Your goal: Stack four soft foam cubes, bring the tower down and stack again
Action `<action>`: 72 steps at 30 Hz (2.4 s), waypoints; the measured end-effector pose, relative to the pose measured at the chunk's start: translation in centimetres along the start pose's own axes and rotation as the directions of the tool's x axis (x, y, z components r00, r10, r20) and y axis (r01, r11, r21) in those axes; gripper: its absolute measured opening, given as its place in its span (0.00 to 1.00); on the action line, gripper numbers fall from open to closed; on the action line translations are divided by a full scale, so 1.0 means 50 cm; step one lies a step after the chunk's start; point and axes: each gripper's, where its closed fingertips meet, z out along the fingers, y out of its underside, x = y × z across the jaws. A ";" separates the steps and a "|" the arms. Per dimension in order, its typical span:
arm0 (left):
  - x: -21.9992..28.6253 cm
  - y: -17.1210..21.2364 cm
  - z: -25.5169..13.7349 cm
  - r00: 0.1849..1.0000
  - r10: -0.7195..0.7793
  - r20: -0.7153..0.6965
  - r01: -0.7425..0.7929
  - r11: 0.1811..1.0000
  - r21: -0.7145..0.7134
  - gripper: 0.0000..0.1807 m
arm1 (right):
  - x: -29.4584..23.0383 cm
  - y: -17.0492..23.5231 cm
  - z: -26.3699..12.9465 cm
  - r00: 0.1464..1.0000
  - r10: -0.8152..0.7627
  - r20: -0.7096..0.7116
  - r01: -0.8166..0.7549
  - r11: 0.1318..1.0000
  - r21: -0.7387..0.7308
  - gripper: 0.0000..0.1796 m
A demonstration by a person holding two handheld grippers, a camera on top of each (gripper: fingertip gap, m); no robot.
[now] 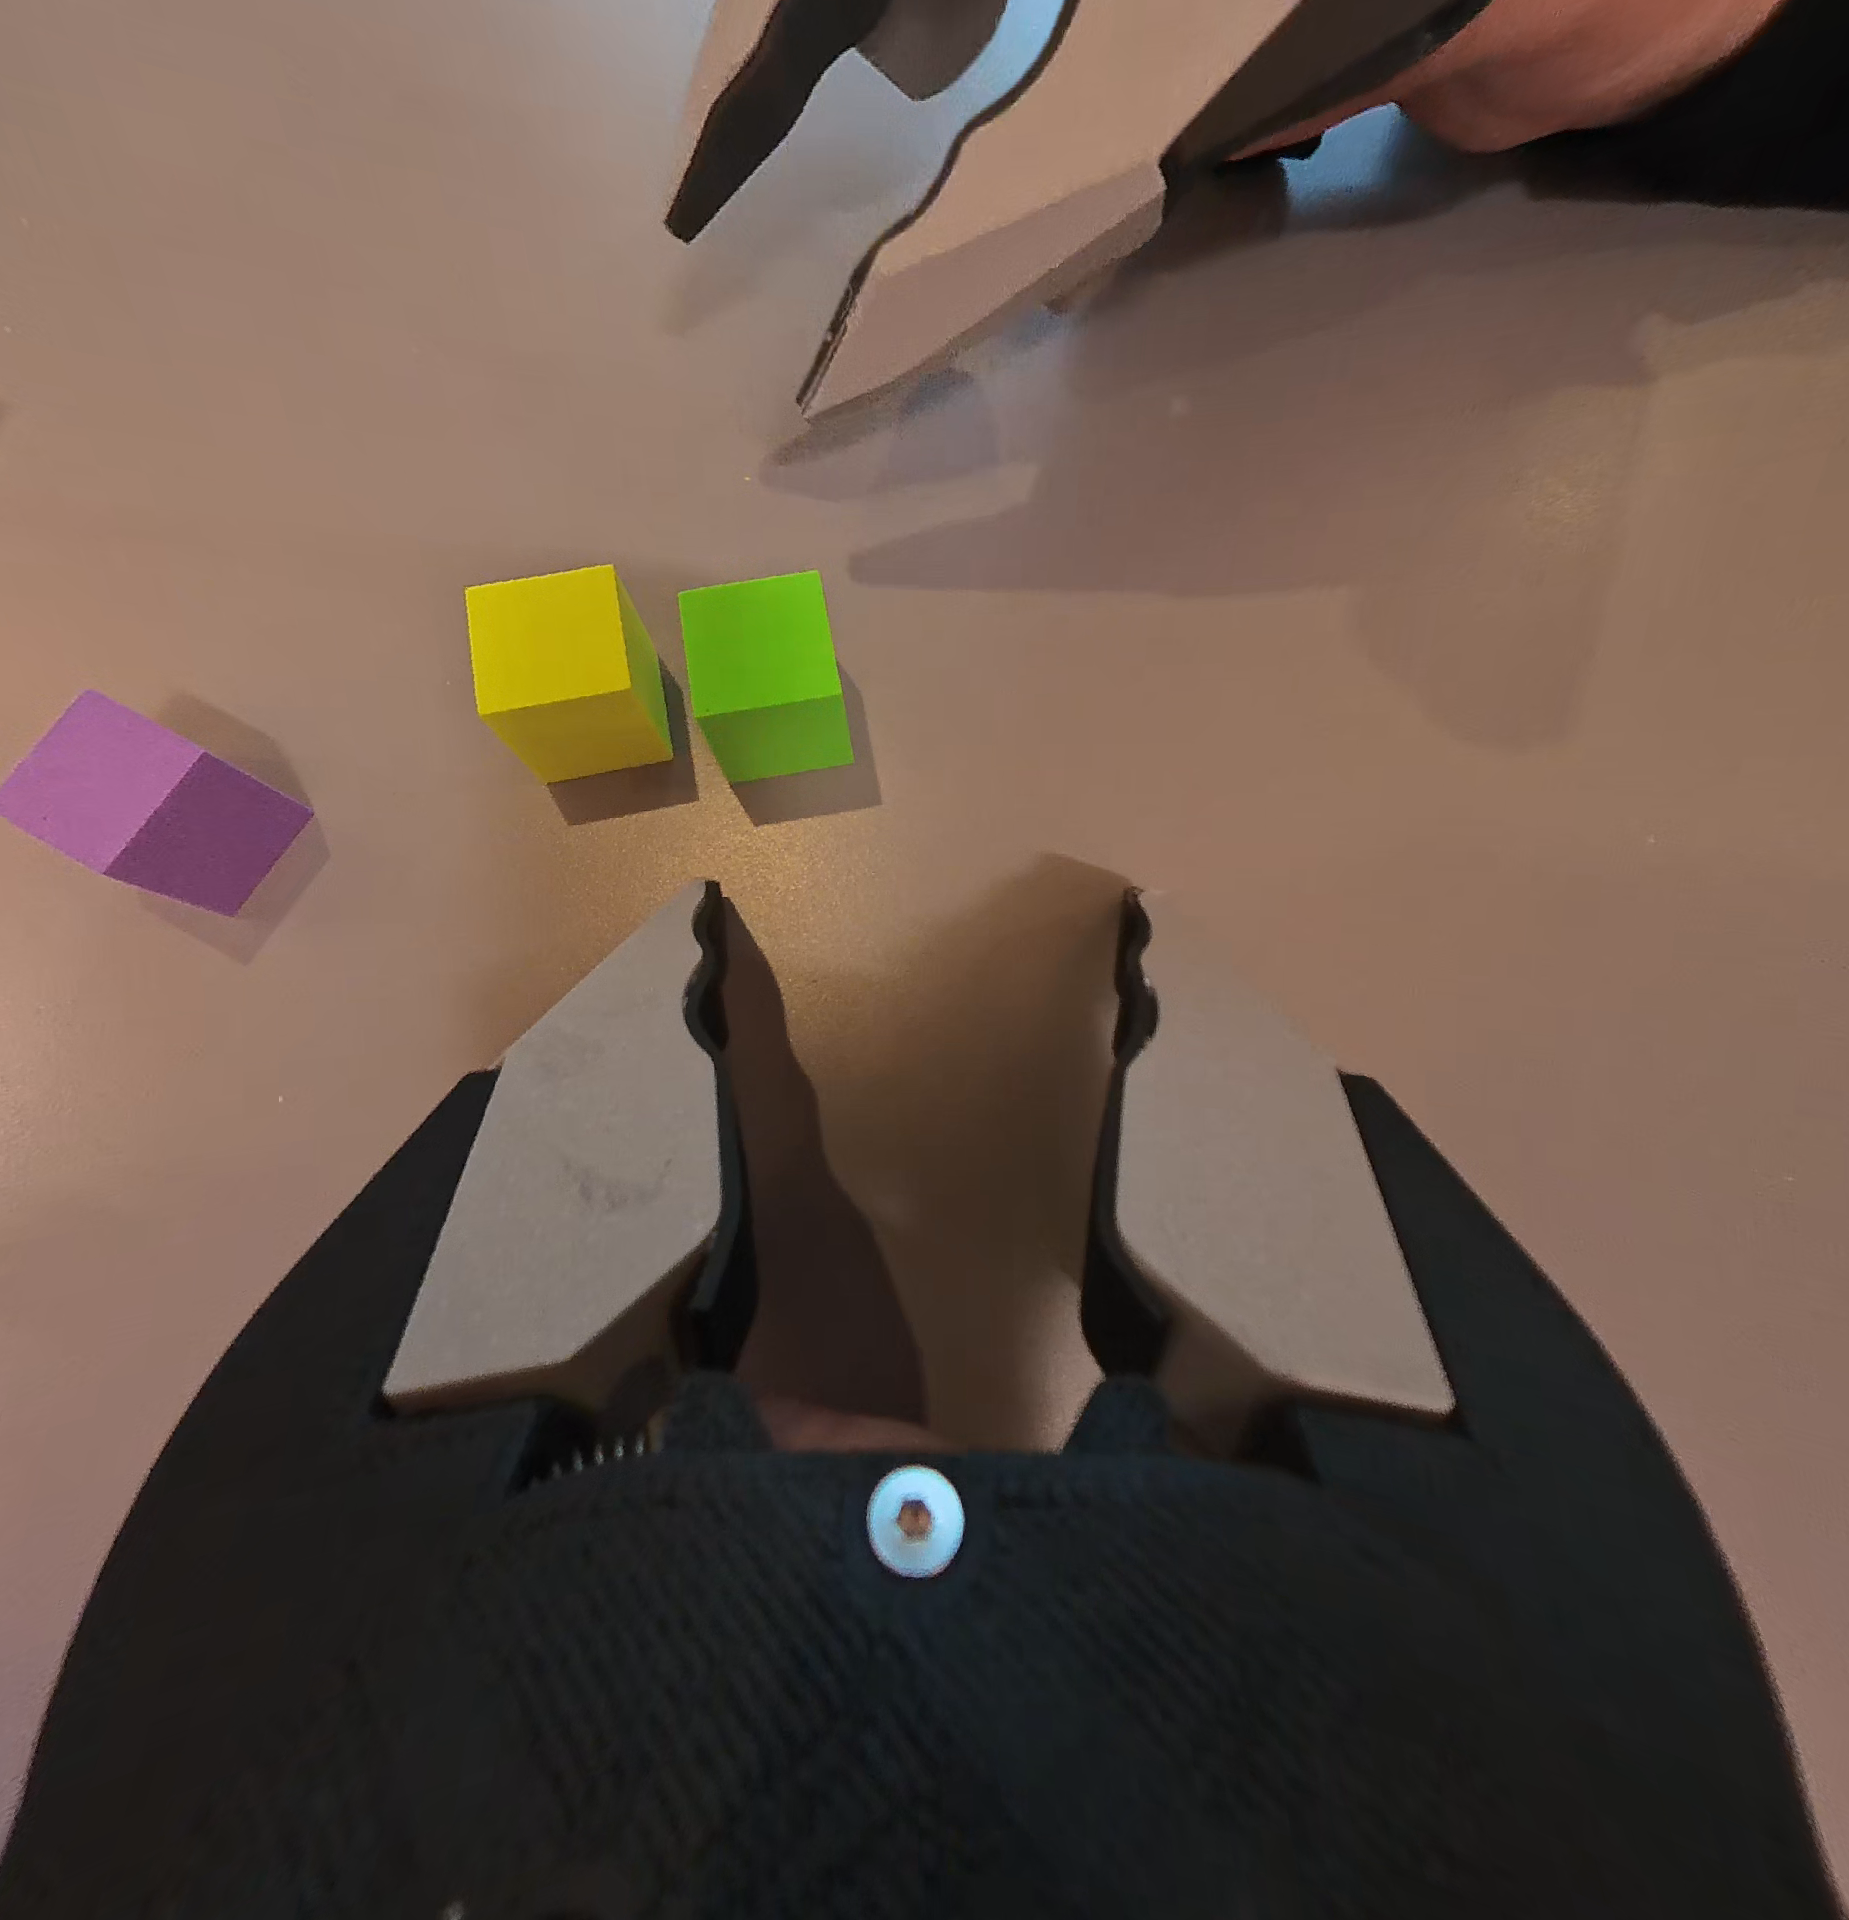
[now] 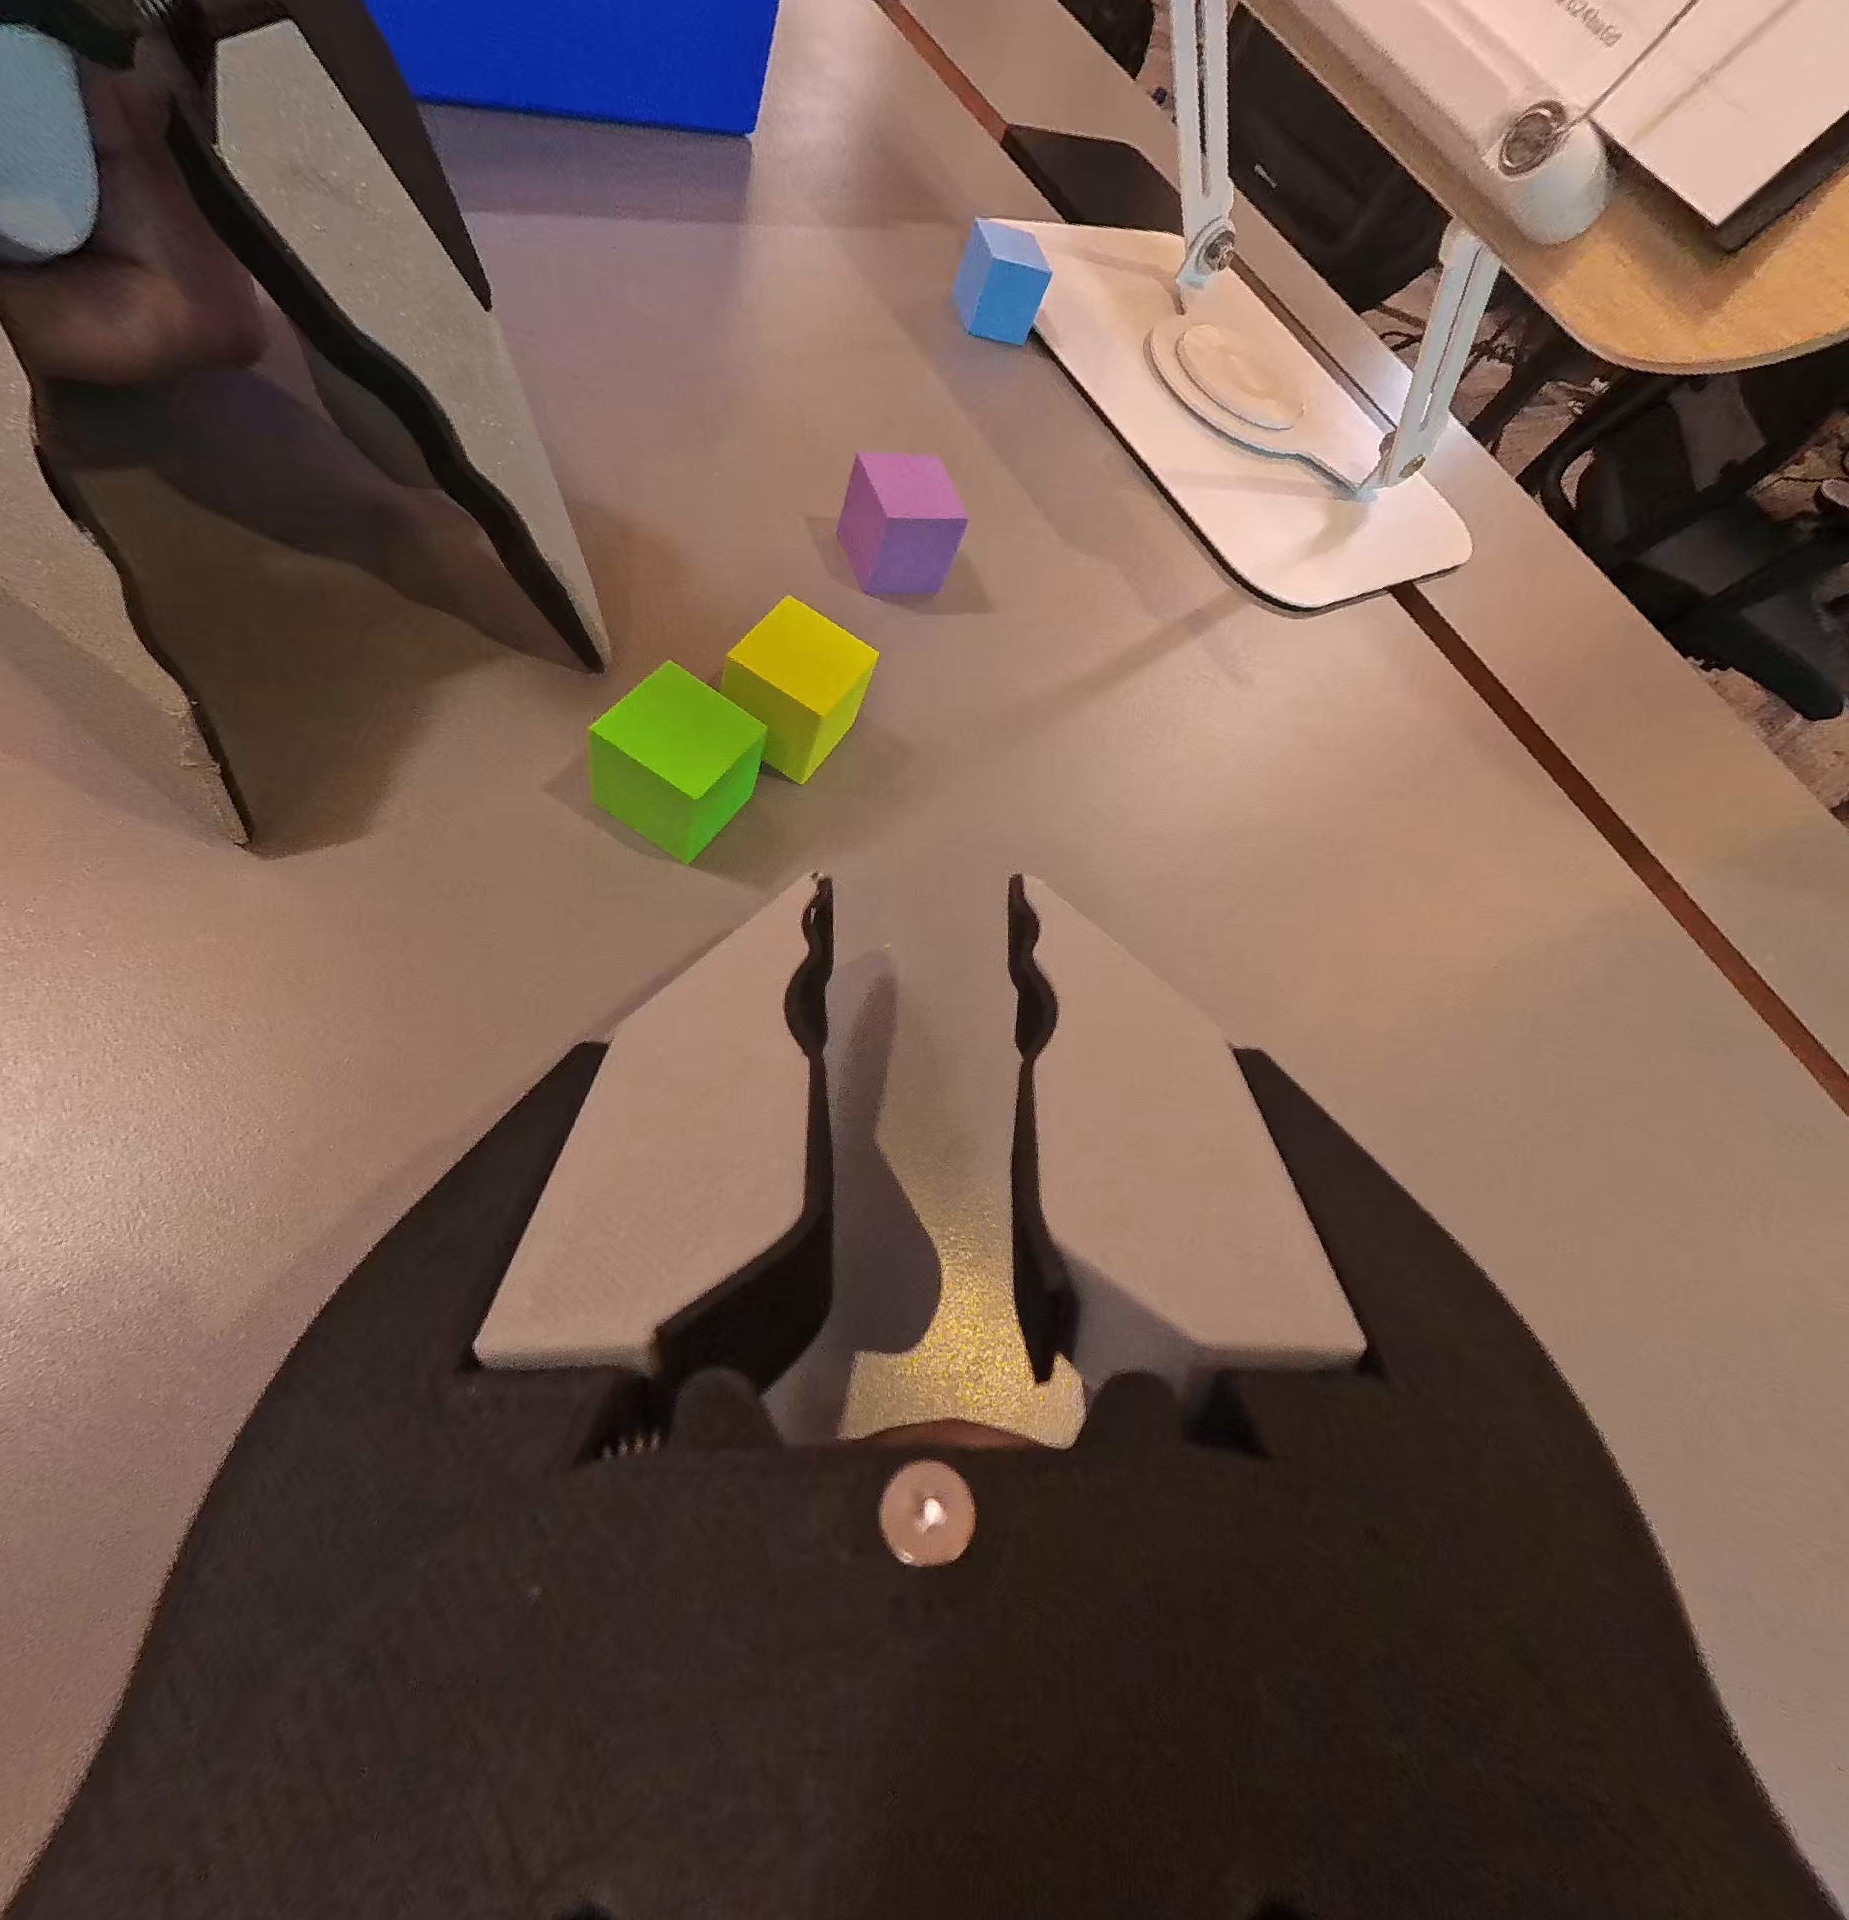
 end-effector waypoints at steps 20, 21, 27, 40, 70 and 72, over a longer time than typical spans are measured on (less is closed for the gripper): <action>-0.001 -0.002 0.002 1.000 -0.003 0.003 0.003 1.000 0.000 0.41 | 0.005 0.014 -0.004 1.000 0.007 -0.011 -0.008 1.000 -0.030 0.17; -0.001 -0.002 0.002 1.000 -0.003 0.003 0.003 1.000 0.000 0.41 | 0.005 0.014 -0.004 1.000 0.006 -0.009 -0.006 1.000 -0.031 0.17; -0.001 -0.002 0.002 1.000 -0.005 0.007 0.005 1.000 0.001 0.41 | -0.004 0.017 0.007 1.000 -0.022 0.000 0.022 0.998 -0.056 0.17; -0.002 -0.004 0.004 1.000 -0.009 0.009 0.009 1.000 0.001 0.41 | 0.019 0.029 -0.011 0.999 0.020 -0.038 -0.022 0.998 -0.054 0.16; -0.305 0.070 -0.118 0.656 -0.544 0.523 0.484 0.835 0.262 0.39 | 0.011 0.030 -0.011 1.000 0.008 -0.006 -0.008 0.998 -0.056 0.13; -0.337 0.063 -0.142 0.599 -0.555 0.577 0.452 0.829 0.329 0.39 | 0.011 0.028 -0.009 1.000 0.005 -0.010 -0.005 0.998 -0.055 0.14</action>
